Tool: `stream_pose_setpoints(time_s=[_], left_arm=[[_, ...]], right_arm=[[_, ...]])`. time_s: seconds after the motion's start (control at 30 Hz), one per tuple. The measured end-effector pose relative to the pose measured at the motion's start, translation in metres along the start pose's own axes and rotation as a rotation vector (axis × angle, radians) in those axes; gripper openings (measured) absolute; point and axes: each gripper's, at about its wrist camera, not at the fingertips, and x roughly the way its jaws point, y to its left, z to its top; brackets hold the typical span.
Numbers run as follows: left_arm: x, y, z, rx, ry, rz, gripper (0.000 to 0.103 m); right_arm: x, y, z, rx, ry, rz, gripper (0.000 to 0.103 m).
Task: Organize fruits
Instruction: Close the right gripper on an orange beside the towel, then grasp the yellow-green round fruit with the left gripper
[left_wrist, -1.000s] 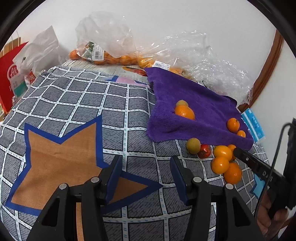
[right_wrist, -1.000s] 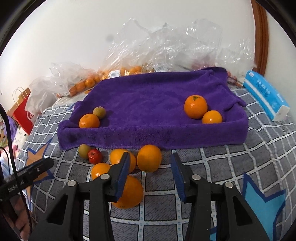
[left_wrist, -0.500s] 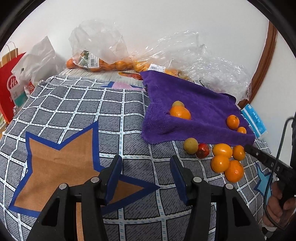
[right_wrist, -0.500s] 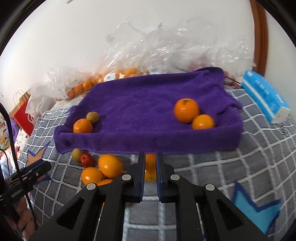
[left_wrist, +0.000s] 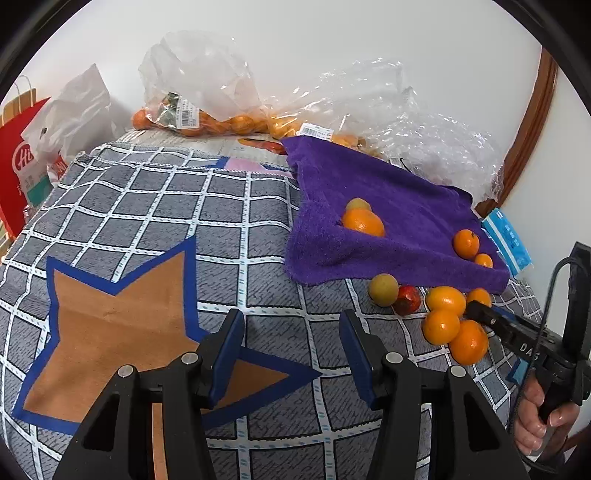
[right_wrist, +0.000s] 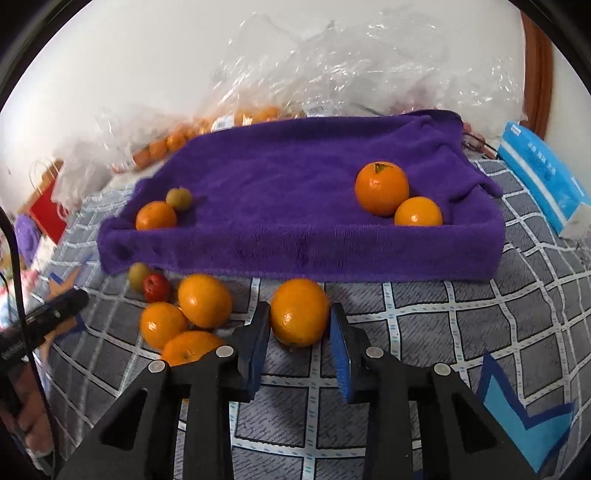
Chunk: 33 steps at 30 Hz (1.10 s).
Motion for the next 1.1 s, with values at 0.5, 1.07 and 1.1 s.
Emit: stream_pose_setpoints(time_s=[0.5,1.07,1.1], left_arm=[[0.023,-0.057,0.021,0.04,0.067,-0.05,0.034],[0.026,-0.047,0.019,-0.015,0.123,0.014,0.024],[0.024,-0.046,0.018,0.003,0.127,0.016,0.025]], right_arm=[[-0.027,-0.044,-0.008,0.07,-0.097,-0.044,0.032],[-0.026,-0.046,-0.011,0.083,-0.079,-0.055,0.032],[-0.026,-0.046,-0.011,0.083,-0.078,-0.055,0.032]])
